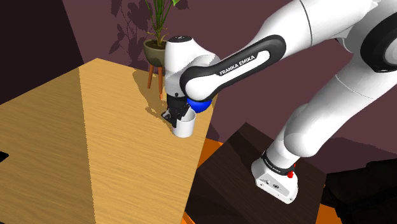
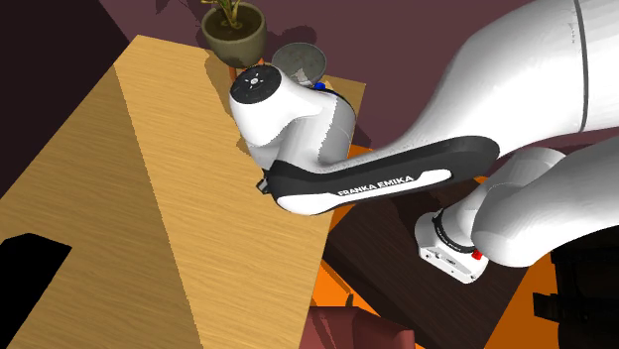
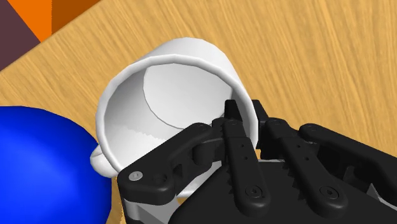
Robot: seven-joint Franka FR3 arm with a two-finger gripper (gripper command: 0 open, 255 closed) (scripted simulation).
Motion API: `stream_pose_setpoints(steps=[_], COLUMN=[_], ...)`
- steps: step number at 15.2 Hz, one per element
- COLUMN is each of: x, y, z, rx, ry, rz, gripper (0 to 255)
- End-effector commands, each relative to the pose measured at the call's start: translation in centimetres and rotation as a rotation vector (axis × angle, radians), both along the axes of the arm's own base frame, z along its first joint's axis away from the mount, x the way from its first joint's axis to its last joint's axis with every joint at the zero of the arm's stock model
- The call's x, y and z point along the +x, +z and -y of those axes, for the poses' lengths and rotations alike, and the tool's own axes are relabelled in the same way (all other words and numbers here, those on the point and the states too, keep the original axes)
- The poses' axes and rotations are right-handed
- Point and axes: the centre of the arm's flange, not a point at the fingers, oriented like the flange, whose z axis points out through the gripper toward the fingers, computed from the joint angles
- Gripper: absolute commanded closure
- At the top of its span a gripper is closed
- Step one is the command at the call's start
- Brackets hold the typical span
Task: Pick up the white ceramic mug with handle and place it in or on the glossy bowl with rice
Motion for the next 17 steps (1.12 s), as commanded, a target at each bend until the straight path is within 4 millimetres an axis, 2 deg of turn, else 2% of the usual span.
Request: stream_pose_setpoints(steps=[1, 17], x=[0.0, 0.0], y=[1.0, 9.4], z=[0.0, 0.0], rx=[0.000, 0.000], ry=[0.000, 0.000], rz=[0.000, 0.000], gripper=[255, 255])
